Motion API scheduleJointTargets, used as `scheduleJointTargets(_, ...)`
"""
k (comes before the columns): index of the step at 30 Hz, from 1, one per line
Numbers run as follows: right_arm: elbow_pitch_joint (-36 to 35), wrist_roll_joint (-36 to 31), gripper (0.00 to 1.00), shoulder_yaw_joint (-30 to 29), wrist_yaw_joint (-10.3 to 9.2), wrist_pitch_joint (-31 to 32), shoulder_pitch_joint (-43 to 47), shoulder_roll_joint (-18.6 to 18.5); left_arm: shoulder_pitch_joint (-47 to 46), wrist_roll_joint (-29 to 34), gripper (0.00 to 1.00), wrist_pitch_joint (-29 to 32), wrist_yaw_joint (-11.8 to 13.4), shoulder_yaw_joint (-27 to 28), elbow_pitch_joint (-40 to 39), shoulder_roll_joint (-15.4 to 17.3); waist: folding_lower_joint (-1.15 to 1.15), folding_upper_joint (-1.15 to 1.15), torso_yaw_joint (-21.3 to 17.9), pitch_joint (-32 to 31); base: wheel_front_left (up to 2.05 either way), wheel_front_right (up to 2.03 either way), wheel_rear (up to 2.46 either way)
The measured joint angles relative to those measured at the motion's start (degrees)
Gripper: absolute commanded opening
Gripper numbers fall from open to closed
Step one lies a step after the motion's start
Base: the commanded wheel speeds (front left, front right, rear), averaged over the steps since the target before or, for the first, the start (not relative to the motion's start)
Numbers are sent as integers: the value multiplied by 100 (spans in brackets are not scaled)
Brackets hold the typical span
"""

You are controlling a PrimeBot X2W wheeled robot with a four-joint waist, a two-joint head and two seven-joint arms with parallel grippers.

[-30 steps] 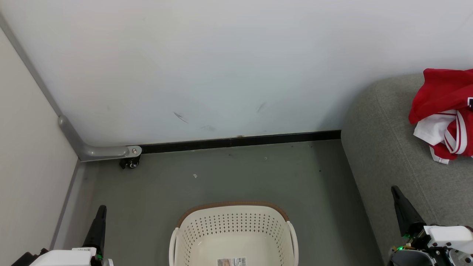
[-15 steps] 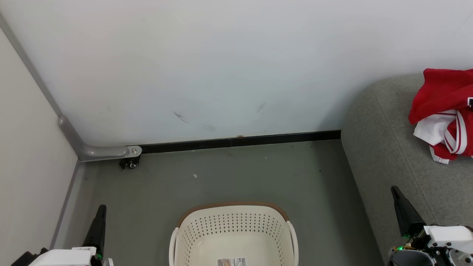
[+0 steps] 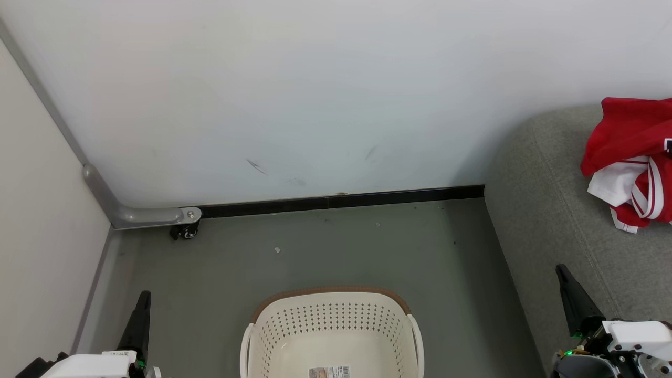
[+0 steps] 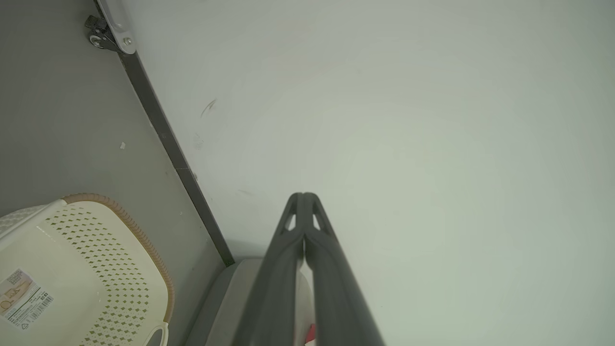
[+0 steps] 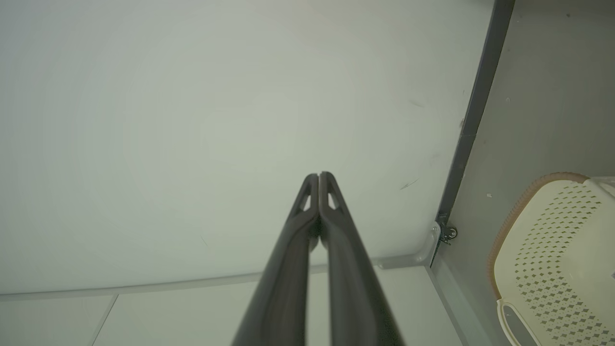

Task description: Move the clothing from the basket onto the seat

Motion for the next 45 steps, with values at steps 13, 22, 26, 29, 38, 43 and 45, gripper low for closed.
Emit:
scheduleJointTargets(13,1,-1,0,-5,0,18,-1,4,-1,0,0,0,0,3,-1,-1,0,0,0,1,0,0,0)
scheduleJointTargets(22,2,-1,0,-9,0,24,-1,8,-1,0,0,0,0,8,-1,-2,-1,0,0,1,0,0,0)
scheduleJointTargets(26,2,-1,0,-10,0,24,-1,9,-1,0,0,1,0,9,-2,-3,-1,0,0,1,0,0,0)
scheduleJointTargets(29,2,-1,0,-12,0,24,-1,10,-1,0,0,1,0,10,-2,-3,-1,0,0,1,0,0,0)
scheduleJointTargets(38,2,-1,0,-18,0,25,-2,12,-1,1,0,1,0,11,-3,-4,-1,0,0,1,0,0,0)
scheduleJointTargets(43,2,-1,0,-21,0,25,-2,12,-1,0,0,22,0,12,-3,-4,-1,0,0,1,0,0,0)
scheduleJointTargets(45,2,-1,0,-22,0,26,-2,12,-1,1,0,25,0,12,-3,-5,-1,0,0,1,0,0,0)
